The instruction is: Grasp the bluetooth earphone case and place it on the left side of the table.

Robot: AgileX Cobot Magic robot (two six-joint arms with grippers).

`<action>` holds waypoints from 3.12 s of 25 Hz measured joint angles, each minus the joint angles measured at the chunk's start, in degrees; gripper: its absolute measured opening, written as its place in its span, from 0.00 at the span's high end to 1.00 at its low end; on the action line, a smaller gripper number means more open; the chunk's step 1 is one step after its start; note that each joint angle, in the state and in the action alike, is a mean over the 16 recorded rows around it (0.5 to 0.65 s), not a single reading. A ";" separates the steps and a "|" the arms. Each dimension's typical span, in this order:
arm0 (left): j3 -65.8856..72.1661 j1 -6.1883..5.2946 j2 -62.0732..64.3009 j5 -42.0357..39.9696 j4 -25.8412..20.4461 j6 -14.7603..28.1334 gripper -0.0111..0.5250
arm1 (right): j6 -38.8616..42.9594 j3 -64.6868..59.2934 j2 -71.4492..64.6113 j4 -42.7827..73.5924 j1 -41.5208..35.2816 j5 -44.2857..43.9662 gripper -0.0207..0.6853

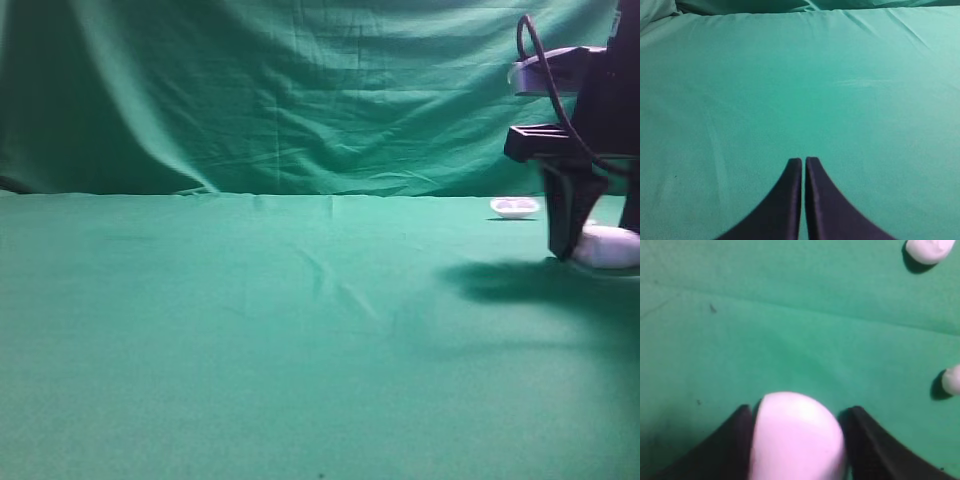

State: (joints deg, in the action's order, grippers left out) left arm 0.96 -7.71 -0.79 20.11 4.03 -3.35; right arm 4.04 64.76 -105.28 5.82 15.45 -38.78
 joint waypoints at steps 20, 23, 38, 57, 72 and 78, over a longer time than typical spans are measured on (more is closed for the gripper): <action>0.00 0.00 0.00 0.00 0.00 0.00 0.98 | 2.74 41.93 -12.85 -1.08 23.90 -10.96 0.53; 0.00 0.00 0.00 0.00 0.00 0.00 0.98 | 3.00 47.89 -18.20 -1.12 27.73 -11.18 0.53; 0.00 0.00 0.00 0.00 0.00 0.00 0.98 | 3.18 59.89 -35.32 -1.17 35.19 -7.58 0.48; 0.00 0.00 0.00 0.00 0.00 0.00 0.98 | 3.40 60.17 -28.80 -0.10 35.40 -17.37 0.49; 0.00 0.00 0.00 0.00 0.00 0.00 0.98 | 7.25 51.24 -5.12 7.42 35.40 -32.57 0.97; 0.00 0.00 0.00 0.00 0.00 0.00 0.98 | 9.74 39.31 8.36 9.24 35.40 -32.19 0.97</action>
State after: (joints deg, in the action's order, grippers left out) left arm 0.96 -7.71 -0.79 20.11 4.03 -3.35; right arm 13.78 104.07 -96.92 15.07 50.85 -70.97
